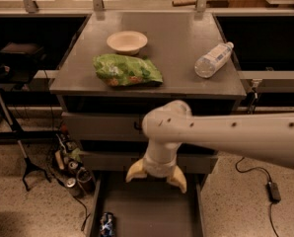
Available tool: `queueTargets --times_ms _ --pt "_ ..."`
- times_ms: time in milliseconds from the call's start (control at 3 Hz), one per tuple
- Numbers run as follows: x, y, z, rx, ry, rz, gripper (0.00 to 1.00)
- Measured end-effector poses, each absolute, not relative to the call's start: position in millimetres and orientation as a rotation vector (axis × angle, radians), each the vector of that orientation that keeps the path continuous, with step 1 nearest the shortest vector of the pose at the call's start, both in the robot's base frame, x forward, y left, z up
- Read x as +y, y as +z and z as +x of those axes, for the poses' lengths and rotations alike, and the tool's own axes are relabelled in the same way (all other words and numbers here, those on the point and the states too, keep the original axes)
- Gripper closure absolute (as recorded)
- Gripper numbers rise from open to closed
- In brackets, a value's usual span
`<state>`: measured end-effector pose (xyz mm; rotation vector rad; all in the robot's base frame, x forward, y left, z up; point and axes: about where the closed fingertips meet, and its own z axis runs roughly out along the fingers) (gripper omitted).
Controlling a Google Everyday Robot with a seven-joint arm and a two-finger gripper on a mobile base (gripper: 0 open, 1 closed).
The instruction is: Pick pepsi can from bottom drawer and place on counter
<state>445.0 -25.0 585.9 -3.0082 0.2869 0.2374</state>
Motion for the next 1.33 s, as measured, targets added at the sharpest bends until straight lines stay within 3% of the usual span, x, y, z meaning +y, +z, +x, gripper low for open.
queueTargets --times_ms 1000,1333 --pt "48 418 428 0.327 0.277 -3.055 0.00" --pt "49 414 426 0.444 0.287 -3.044 0.00"
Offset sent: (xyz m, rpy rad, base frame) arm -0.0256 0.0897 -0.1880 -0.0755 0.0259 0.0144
